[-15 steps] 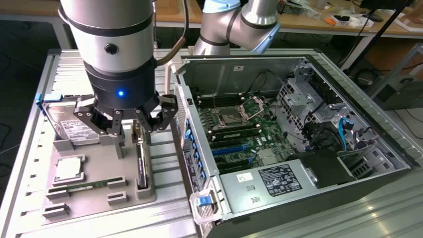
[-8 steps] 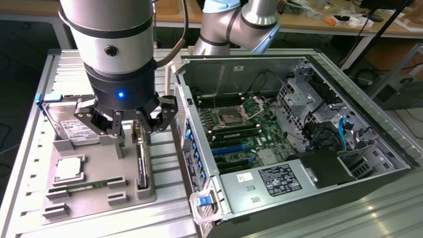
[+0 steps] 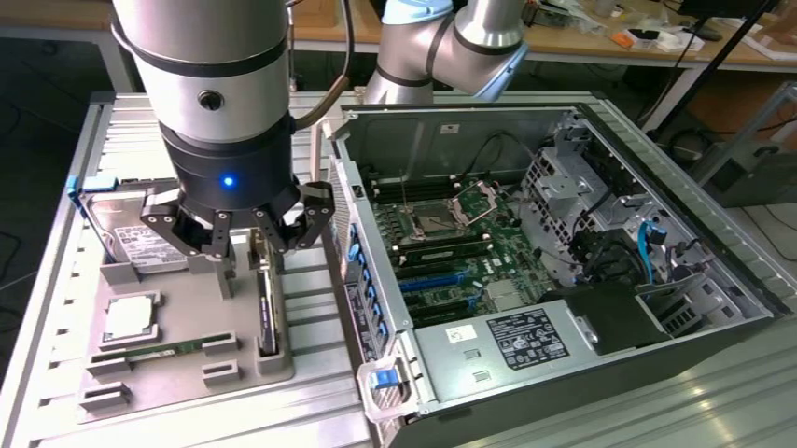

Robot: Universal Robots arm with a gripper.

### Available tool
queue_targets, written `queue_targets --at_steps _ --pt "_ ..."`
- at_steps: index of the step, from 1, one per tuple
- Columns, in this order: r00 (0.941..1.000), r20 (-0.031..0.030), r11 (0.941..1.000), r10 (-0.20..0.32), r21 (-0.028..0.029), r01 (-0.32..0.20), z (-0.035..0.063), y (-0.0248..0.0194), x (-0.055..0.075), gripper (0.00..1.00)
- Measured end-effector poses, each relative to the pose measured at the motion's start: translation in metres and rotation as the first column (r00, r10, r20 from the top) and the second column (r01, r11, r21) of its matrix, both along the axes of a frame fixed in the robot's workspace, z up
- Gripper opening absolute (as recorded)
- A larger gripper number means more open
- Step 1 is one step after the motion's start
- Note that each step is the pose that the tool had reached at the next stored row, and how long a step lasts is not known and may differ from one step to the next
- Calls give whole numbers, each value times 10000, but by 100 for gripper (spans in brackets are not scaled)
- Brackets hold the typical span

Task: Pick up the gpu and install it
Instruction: 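Pick up the gpu and move the gpu toward the slot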

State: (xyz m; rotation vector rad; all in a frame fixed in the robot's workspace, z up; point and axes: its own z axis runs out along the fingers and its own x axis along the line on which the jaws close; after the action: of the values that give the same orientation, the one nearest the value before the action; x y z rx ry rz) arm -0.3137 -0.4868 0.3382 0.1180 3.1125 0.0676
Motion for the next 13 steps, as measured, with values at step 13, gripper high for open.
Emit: queue_targets --at_steps 13 --pt "10000 0 10000 0 0 0 -31 0 -1 48"
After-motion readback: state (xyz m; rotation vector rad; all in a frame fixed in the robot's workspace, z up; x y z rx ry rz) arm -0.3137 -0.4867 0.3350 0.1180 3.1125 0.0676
